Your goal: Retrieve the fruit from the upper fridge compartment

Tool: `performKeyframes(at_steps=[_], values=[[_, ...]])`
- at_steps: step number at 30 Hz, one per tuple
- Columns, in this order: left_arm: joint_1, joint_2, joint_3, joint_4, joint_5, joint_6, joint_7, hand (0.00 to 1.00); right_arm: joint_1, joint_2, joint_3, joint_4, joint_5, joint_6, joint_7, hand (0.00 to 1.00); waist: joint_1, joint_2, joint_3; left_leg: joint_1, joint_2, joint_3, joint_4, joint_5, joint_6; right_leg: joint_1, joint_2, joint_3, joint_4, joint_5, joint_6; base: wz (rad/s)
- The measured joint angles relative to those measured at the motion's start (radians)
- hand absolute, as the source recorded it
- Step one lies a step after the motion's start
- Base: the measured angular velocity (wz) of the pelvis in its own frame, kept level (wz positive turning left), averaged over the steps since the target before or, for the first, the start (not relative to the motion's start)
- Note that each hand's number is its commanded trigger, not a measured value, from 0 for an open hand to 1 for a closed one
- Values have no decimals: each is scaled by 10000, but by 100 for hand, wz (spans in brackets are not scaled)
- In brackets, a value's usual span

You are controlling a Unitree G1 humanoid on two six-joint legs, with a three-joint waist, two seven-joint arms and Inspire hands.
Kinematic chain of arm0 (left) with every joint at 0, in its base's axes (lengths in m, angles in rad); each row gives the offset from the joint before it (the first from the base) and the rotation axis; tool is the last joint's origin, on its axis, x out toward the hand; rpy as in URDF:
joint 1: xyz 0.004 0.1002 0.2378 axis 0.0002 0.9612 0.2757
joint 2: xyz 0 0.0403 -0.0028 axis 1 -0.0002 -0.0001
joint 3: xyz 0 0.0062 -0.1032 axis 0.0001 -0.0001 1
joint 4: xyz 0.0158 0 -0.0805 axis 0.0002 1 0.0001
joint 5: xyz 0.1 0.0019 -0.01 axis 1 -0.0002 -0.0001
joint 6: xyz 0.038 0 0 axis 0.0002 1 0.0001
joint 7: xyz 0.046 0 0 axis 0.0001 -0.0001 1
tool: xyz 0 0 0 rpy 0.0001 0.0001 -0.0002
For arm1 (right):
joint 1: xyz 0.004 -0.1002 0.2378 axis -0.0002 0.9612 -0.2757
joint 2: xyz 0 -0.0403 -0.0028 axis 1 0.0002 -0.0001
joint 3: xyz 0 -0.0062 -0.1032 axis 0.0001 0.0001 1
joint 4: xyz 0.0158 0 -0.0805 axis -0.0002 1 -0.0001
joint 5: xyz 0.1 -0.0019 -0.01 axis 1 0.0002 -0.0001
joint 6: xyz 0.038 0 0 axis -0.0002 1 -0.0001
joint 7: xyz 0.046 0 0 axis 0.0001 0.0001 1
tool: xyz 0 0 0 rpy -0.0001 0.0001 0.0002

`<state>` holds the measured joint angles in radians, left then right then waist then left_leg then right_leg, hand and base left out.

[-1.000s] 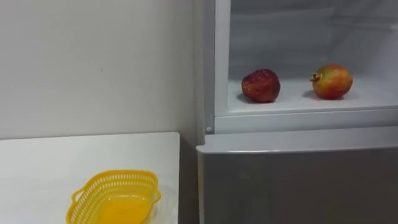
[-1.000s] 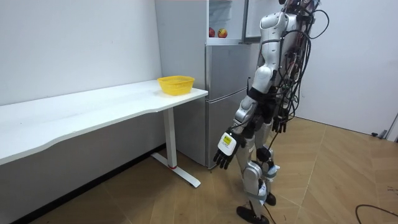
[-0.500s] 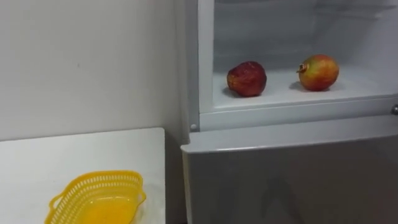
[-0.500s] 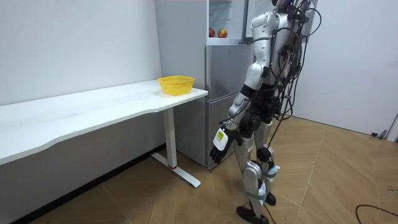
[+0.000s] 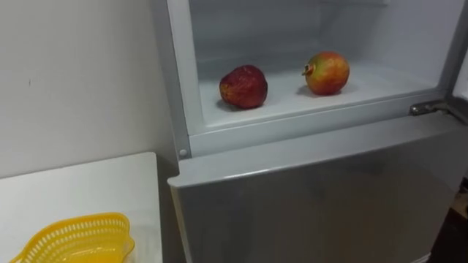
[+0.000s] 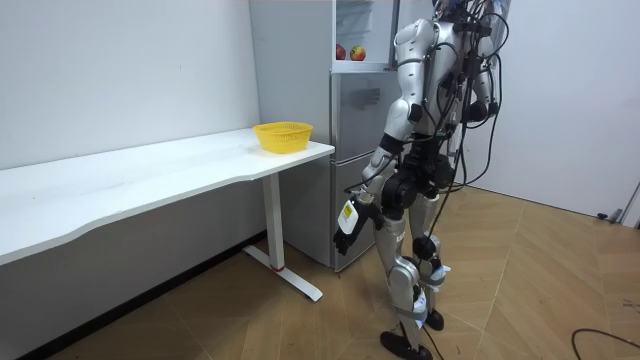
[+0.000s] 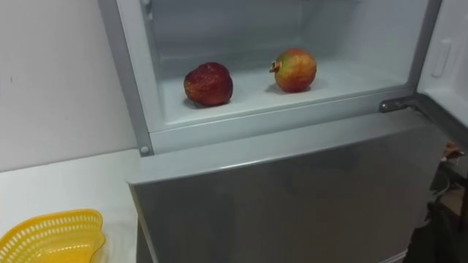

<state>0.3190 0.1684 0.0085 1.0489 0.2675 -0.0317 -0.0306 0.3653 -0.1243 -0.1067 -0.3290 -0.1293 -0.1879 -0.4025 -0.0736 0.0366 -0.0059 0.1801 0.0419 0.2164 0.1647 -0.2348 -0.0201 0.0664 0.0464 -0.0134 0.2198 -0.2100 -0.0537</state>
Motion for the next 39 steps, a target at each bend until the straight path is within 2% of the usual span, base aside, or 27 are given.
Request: performKeyframes(at_steps=[5, 7, 10, 17, 21, 23, 32, 36, 38, 39], values=[[-4, 8, -321, 435, -7, -41, -61, 0, -400, 0, 445, -485, -552, -358, -280, 0, 45, -18, 18, -25, 10, -2, 5, 0, 0, -23, -10, -116, 64, 12, -21, 7], [-145, -3, -359, 660, -8, -46, -205, 0, -463, -24, 543, -562, -927, -398, -358, 0, 218, -36, 1, -90, 7, -3, 29, 0, 0, -162, -26, -135, 135, 11, -24, 3], [-311, 2, -532, 796, -4, -44, -458, 0, -685, -168, 725, -659, -1547, -426, -434, 0, 313, -91, 11, -173, -9, -10, 49, 1, 0, -315, -88, -181, 190, -4, -14, 10], [-548, 72, -710, 1102, -1, -51, -861, 0, -1107, -710, 1231, -846, -1576, -740, -587, 0, 609, -294, 7, -258, -11, -166, 36, 2, 2, -309, -95, -446, 183, 58, 12, 10], [-714, 103, -710, 1128, 49, -54, -930, 0, -1448, -767, 1404, -846, -1573, -962, -656, 0, 904, -428, 21, -308, -5, -293, 37, 4, 4, -300, -94, -467, 167, 66, 1, 7], [-705, 107, -708, 1110, 103, -53, -961, 0, -1745, -777, 1490, -847, -1516, -984, -622, 0, 1022, -474, 16, -350, 0, -323, 38, 4, 4, -279, -103, -521, 134, 68, -2, 9], [-598, 188, -683, 1088, 119, -46, -1023, 0, -3348, -867, 1424, -763, -1050, -1071, -292, 0, 1054, -647, 16, -282, 2, -951, 30, 4, 2, 330, -133, -1284, -351, 158, -9, 21], [-658, 186, -659, 1088, 232, -3, -1015, 0, -4333, -1096, 941, -458, -759, -922, -228, 0, 1034, -676, 92, -346, 2, -1139, 27, 4, 2, 344, -155, -1504, -368, 157, -8, 17], [-743, 190, -610, 1084, 331, 45, -1009, 0, -4851, -1410, 740, -308, -655, -878, -236, 0, 1072, -744, 153, -391, 1, -1208, 31, 5, 0, 326, -216, -1597, -383, 156, -8, 10], [-743, 191, -600, 1082, 341, 45, -1009, 0, -4940, -1456, 729, -308, -646, -845, -237, 0, 1081, -763, 147, -415, -3, -1222, 32, 5, 0, 321, -219, -1626, -397, 156, -8, 12]])
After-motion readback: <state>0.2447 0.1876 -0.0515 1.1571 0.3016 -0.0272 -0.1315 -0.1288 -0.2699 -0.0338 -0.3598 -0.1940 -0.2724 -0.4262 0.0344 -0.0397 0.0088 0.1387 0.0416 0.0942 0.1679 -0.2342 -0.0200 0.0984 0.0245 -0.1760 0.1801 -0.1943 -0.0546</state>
